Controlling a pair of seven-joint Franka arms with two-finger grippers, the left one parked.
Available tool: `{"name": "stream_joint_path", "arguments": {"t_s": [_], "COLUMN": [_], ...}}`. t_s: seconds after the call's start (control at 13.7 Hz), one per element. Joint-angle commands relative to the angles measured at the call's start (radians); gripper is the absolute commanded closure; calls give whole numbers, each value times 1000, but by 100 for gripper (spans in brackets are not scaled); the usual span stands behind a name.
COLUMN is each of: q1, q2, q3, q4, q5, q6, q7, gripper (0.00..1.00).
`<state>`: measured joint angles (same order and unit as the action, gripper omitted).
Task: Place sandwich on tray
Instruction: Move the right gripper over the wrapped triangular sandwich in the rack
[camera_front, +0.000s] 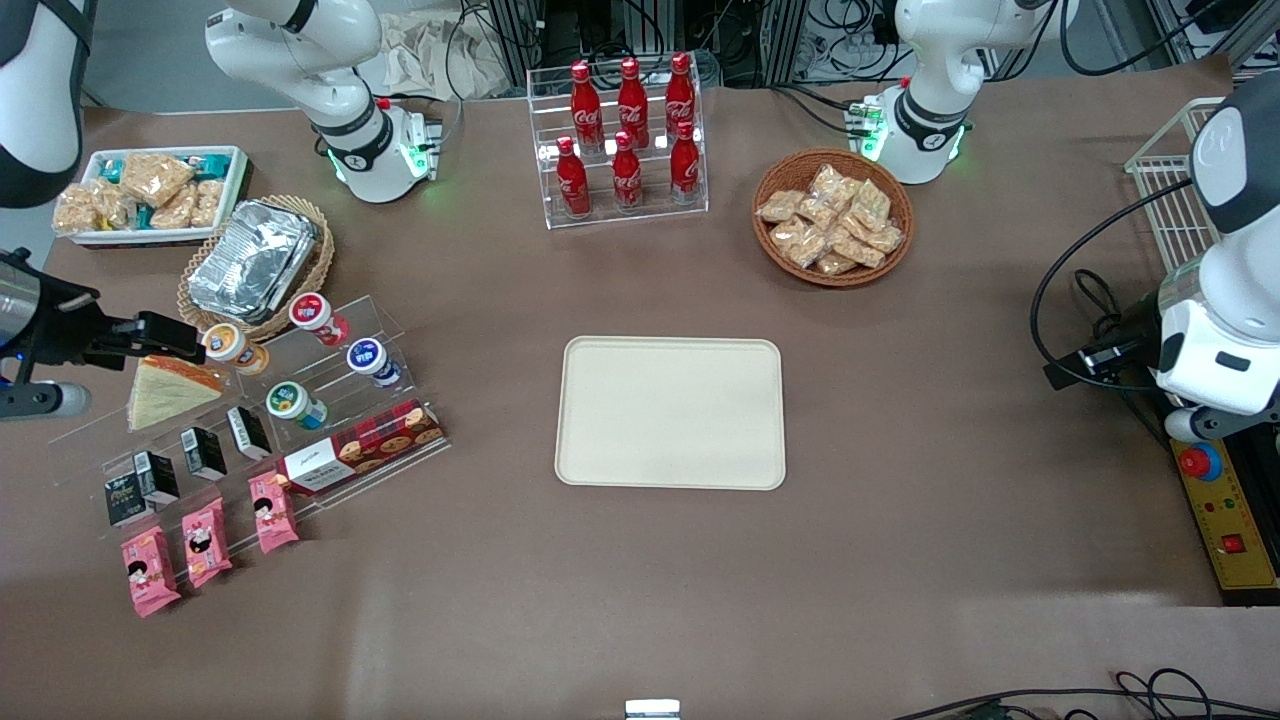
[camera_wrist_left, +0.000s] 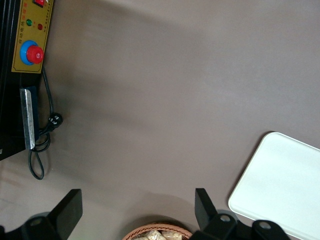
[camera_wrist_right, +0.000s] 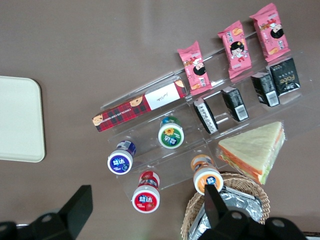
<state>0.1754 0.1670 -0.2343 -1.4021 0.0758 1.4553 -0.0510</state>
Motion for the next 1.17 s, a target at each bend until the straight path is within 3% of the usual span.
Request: {"name": "stream_joint_path", "arguments": {"t_s": [0.0,0.15,0.66,1.09], "q1": [-27,-25,-27,-83], "q2": [-29,-38,-34,-26], "q3": [-34,-49,-71,-108], "q4": [6,6,5,-8], "q5": [24,24,3,6], "q6": [-38,-39,-24,-18], "q7": [16,96,669,701], "gripper": [1,1,1,1]}}
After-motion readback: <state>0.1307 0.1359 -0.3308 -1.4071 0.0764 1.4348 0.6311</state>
